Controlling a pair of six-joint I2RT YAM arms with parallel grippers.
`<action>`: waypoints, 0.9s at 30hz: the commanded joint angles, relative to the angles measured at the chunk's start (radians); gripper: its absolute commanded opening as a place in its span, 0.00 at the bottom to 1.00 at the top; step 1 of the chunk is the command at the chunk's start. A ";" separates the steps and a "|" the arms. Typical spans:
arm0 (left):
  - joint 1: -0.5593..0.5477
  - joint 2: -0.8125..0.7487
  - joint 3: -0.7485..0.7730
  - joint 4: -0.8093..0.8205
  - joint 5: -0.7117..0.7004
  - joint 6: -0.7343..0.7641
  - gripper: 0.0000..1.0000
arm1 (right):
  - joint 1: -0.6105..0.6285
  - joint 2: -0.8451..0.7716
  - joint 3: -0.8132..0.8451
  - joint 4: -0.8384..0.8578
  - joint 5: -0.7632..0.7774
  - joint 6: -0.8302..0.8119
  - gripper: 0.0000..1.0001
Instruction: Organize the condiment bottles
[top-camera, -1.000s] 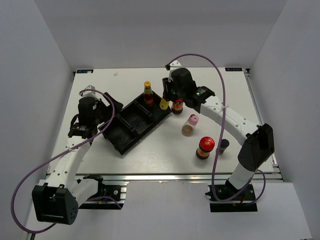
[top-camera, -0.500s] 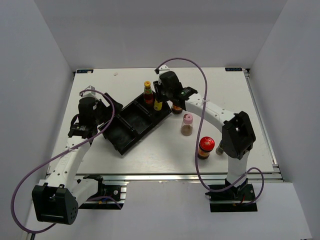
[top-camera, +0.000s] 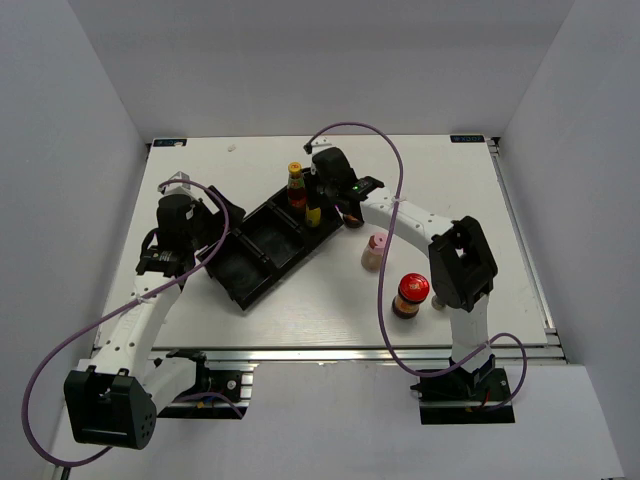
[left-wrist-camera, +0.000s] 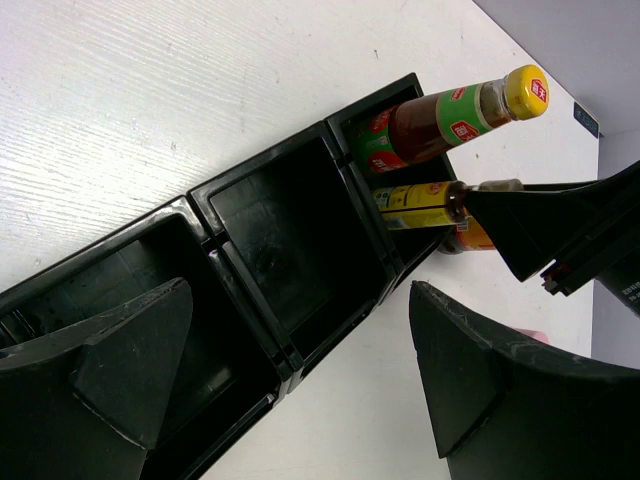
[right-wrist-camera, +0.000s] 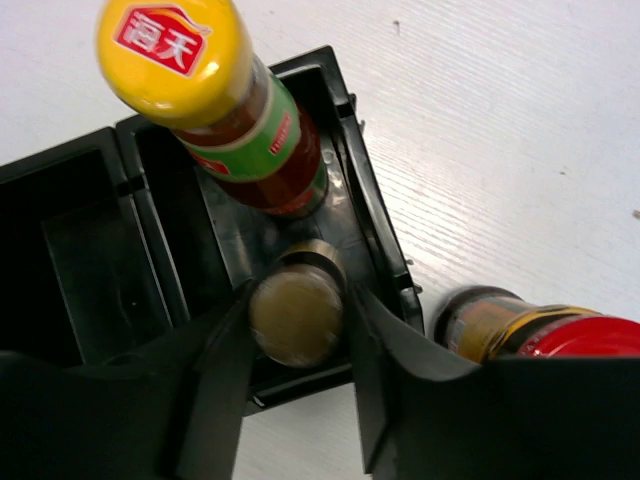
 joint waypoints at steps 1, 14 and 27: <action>-0.005 -0.015 0.008 -0.011 -0.007 -0.007 0.98 | 0.006 -0.062 0.025 0.069 -0.009 0.005 0.51; -0.023 -0.019 0.053 -0.029 0.027 -0.006 0.98 | -0.009 -0.238 -0.013 0.026 0.008 0.036 0.89; -0.569 0.403 0.465 -0.052 -0.194 0.189 0.98 | -0.393 -0.928 -0.677 0.067 0.085 0.280 0.89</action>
